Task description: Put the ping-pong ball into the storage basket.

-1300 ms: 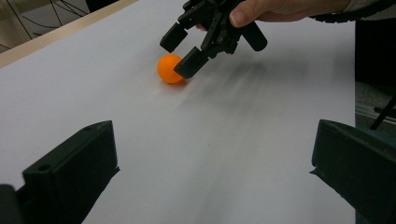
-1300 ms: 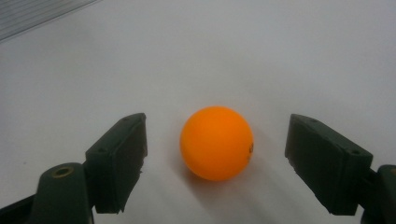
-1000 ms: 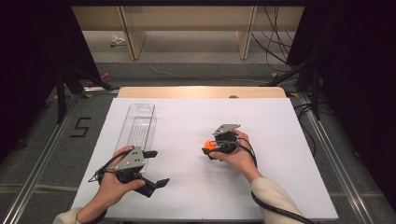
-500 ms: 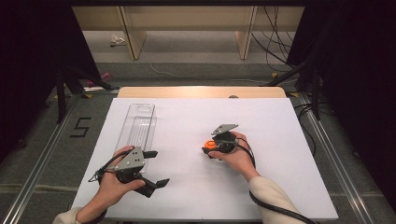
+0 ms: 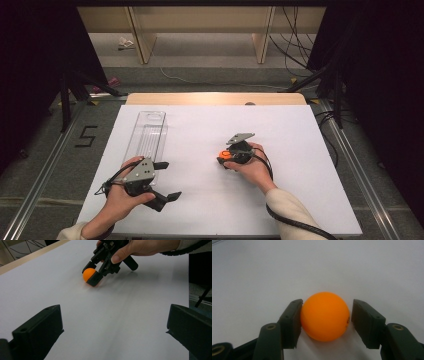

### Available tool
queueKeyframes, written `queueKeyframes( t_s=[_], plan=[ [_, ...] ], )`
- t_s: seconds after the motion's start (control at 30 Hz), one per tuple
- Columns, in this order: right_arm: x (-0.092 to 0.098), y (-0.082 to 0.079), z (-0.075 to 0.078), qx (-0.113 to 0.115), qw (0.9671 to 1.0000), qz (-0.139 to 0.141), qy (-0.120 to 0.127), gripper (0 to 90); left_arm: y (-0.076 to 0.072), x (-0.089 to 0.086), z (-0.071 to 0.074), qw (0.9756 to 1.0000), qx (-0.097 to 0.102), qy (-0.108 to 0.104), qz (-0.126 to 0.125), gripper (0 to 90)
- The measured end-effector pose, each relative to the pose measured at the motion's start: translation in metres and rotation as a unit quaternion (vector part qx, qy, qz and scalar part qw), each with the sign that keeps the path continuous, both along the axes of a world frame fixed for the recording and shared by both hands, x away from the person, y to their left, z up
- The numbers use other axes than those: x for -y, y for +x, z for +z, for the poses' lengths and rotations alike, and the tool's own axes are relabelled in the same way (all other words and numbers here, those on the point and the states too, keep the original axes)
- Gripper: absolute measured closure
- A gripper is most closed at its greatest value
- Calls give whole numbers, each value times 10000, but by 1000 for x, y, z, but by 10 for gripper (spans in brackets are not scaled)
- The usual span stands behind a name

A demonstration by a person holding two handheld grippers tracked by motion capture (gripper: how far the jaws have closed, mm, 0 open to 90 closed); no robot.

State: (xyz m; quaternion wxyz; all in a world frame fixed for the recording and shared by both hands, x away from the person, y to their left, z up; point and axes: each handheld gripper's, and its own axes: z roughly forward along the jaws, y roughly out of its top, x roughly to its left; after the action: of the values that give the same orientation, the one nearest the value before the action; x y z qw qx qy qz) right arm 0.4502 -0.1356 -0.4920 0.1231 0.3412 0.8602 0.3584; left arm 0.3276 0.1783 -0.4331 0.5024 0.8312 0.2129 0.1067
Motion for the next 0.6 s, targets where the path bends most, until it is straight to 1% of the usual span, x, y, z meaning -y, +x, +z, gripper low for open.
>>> queueKeyframes(
  t_s=[0.13,0.27,0.47,0.6],
  plan=[
    [-1,0,-1,-8,10000,-1,-17,461,0,0,0,10000,-1,5,-4,0],
    [-1,0,1,0,10000,21,-9,506,0,0,0,10000,-2,10,-4,0],
    [-1,0,1,22,10000,34,-35,510,0,0,0,10000,3,16,-4,0],
    [-1,0,4,29,10000,10,0,511,0,0,0,10000,4,19,1,0]
  ],
)
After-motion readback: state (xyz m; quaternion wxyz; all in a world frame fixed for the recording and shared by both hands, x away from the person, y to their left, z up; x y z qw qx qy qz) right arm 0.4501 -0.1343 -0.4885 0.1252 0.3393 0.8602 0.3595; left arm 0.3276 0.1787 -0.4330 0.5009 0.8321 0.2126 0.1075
